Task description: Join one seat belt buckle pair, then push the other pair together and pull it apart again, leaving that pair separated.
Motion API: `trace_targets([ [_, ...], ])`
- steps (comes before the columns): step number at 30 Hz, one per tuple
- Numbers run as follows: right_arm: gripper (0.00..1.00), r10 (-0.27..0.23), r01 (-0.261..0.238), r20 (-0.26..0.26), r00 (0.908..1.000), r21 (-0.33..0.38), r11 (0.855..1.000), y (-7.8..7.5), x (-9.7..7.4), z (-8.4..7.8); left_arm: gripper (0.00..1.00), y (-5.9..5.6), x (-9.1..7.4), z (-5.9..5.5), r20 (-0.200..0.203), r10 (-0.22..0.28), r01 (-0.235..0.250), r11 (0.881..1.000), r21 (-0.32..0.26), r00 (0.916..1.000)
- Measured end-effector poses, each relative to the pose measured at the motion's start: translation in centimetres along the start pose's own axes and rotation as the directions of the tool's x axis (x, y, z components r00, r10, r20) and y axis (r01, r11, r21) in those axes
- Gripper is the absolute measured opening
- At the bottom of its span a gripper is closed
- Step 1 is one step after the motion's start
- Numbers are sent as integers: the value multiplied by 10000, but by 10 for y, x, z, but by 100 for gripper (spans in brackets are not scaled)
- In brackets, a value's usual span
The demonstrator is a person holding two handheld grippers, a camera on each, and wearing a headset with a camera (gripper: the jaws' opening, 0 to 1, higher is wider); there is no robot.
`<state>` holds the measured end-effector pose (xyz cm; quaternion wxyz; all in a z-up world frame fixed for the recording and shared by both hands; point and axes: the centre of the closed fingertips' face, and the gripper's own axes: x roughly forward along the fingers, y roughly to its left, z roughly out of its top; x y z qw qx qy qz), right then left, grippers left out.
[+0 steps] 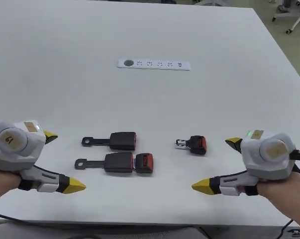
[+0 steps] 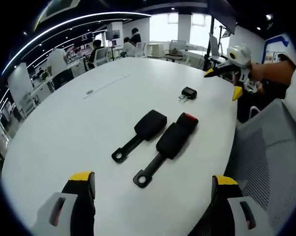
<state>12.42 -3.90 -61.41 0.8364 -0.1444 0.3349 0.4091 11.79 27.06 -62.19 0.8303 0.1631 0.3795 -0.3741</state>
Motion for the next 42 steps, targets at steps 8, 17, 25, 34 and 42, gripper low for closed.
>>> trace_targets([
  [8, 100, -67, 66, 48, 10000, 125, 9999, 8, -2, 2, 100, -8, -7, 4, 332, 151, -136, 9988, -464, 9993],
  [17, 100, -174, 174, -98, 9998, -22, 9998, 3, -1, 1, 100, 0, -14, -9, 514, 528, -470, 9931, -1075, 9973],
  [25, 100, -171, 171, -124, 9998, 39, 9998, 2, 7, 0, 100, 3, -18, -14, 517, 671, -609, 9917, -1132, 9964],
  [34, 100, -242, 241, -27, 9997, -197, 9995, 7, 10, 11, 100, 2, -18, -12, 628, 751, -672, 9906, -1190, 9952],
  [42, 100, -199, 200, 66, 9998, -145, 9997, 4, 21, 13, 100, 2, -14, -11, 687, 691, -610, 9916, -1138, 9952],
])
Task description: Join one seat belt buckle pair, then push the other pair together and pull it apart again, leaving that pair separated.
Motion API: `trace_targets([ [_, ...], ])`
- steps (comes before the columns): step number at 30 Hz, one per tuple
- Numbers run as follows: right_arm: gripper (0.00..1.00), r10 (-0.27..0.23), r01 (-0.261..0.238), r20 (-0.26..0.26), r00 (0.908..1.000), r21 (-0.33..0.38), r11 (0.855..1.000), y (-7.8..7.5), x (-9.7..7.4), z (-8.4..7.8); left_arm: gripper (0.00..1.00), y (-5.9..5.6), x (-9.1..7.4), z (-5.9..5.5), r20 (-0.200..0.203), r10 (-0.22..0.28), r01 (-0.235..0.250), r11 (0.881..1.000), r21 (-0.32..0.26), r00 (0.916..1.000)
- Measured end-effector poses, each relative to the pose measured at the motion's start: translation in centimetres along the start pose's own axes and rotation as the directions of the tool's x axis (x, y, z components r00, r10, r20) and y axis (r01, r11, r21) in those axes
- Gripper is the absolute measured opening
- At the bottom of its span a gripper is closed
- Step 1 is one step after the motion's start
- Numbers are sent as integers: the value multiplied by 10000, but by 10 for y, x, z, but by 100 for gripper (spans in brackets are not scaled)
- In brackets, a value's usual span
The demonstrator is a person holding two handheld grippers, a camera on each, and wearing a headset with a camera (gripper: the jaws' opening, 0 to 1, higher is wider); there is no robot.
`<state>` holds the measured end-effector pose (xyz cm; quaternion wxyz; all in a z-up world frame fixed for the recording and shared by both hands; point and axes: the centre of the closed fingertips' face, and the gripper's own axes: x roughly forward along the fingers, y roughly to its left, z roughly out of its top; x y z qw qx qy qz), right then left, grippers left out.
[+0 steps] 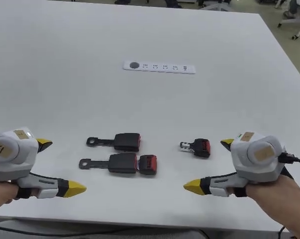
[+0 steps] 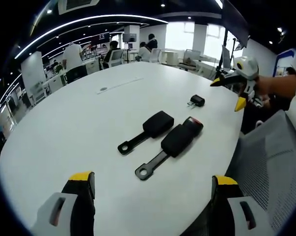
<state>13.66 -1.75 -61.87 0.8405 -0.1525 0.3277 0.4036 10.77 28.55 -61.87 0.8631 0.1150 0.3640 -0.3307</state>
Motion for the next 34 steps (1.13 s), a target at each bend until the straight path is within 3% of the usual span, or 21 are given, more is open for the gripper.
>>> trace_targets([
  [17, 100, -40, 41, -132, 9999, 92, 9999, 9, 0, -1, 100, 0, 0, -5, 14, 1, -1, 10000, -84, 10000],
  [20, 100, -740, 744, -207, 9970, 228, 9970, -2, -1, -3, 100, 1, 0, -3, 128, -11, 10, 10000, 96, 9999],
  [24, 100, -1132, 1128, 39, 9936, 546, 9921, -10, -7, 0, 100, 1, 1, -3, 152, 36, -39, 9998, 173, 9999],
  [34, 100, -939, 926, 137, 9955, 739, 9930, -5, -10, 1, 100, 3, 2, 1, 198, 93, -98, 9997, 230, 9998],
])
